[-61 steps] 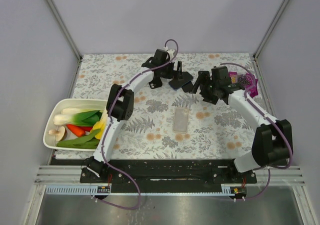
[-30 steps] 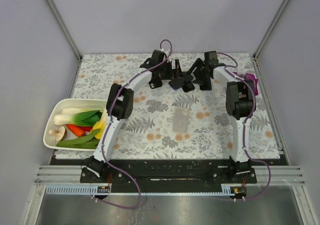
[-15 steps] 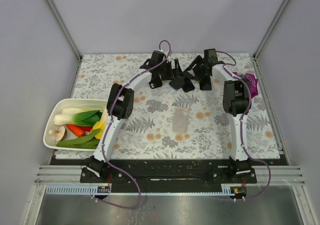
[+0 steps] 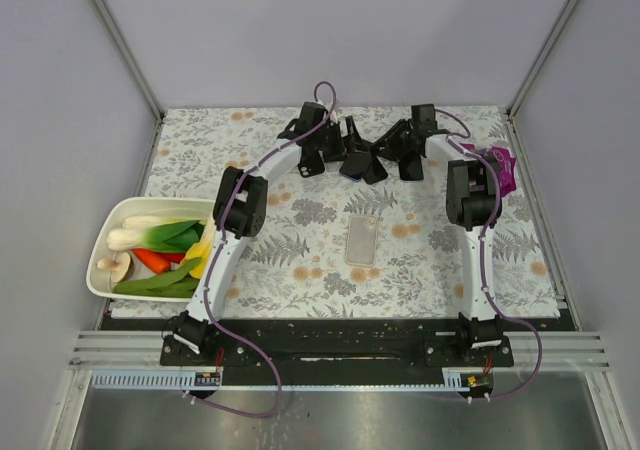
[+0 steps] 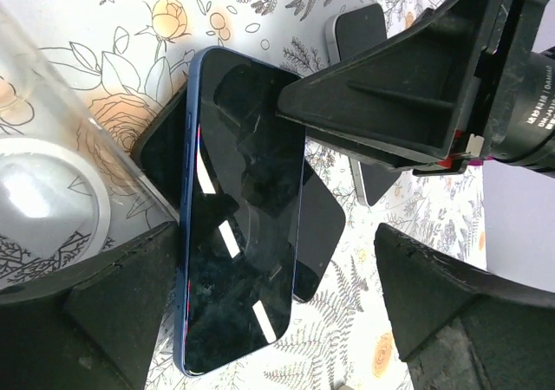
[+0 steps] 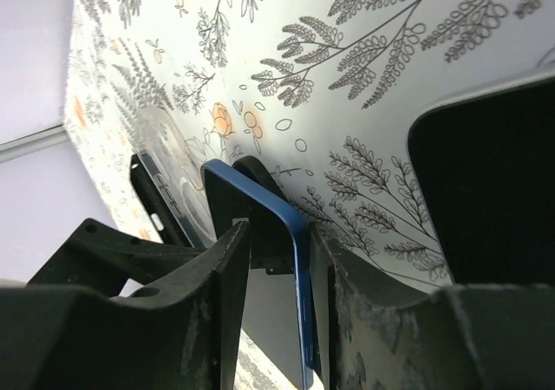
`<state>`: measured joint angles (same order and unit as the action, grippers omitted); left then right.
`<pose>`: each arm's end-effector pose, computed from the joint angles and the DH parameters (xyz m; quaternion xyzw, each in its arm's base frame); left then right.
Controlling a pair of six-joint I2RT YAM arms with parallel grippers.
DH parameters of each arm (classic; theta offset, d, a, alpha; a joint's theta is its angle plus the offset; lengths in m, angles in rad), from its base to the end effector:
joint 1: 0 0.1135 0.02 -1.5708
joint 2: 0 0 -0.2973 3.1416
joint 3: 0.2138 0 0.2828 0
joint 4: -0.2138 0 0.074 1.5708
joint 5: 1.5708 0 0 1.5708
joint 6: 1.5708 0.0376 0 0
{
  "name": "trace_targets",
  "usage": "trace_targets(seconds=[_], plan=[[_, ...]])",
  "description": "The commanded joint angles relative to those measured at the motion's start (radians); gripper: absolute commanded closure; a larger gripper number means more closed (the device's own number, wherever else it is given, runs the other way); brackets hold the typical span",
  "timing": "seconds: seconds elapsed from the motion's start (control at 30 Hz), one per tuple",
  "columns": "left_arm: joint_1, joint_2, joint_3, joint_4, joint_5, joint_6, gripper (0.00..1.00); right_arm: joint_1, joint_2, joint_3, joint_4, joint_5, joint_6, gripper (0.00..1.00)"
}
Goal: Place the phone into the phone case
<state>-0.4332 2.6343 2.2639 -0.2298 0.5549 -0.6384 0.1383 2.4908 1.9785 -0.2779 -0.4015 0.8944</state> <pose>0.5786 -0.2894 0.1540 0.0400 0.8593 -0.4374 0.2621 0.5955 0.0977 0.1333 0.2640 0.8702 0.3444 0.2332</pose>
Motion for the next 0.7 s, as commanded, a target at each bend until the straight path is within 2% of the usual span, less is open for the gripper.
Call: trace_targets(seconds=[0.0, 0.23, 0.67], plan=[[-0.009, 0.012, 0.008, 0.079, 0.073, -0.046, 0.05, 0.012, -0.026, -0.076, 0.196, -0.151, 0.089, 0.59], [-0.009, 0.019, 0.003, 0.118, 0.106, -0.092, 0.11, 0.012, -0.05, -0.136, 0.335, -0.229, 0.126, 0.6], [-0.009, 0.013, -0.036, 0.195, 0.168, -0.182, 0.39, 0.032, -0.124, -0.262, 0.47, -0.299, 0.144, 0.66]])
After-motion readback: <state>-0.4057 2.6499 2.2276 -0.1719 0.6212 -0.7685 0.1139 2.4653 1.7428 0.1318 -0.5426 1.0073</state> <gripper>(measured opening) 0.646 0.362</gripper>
